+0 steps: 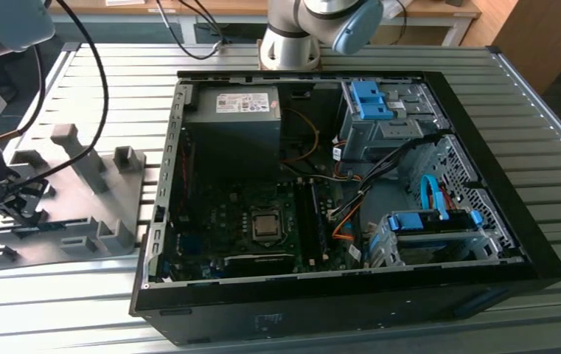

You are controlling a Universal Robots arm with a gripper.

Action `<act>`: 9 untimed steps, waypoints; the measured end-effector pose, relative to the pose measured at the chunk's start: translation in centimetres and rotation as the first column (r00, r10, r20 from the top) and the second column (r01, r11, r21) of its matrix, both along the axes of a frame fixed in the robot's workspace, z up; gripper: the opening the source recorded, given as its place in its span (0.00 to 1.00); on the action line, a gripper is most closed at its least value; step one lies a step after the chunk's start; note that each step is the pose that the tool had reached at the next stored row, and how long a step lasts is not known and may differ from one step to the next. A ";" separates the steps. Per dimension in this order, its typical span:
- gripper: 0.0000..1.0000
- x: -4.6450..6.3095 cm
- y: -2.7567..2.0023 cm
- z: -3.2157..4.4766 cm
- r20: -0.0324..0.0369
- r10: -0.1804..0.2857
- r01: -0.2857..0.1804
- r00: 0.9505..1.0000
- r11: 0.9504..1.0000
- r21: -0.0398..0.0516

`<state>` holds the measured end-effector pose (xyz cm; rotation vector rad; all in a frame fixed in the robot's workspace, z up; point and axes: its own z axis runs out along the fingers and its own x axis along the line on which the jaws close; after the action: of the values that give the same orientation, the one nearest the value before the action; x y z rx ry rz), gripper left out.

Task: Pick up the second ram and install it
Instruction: 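Reach for the second ram, then pick up the second ram and move it above second insertion slot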

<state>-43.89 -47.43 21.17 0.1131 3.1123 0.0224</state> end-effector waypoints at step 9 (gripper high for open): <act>0.10 0.0 0.00 0.00 0.000 0.000 0.000 1.000 1.000 0.000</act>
<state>-43.90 -47.43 21.17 0.1129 3.1123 0.0221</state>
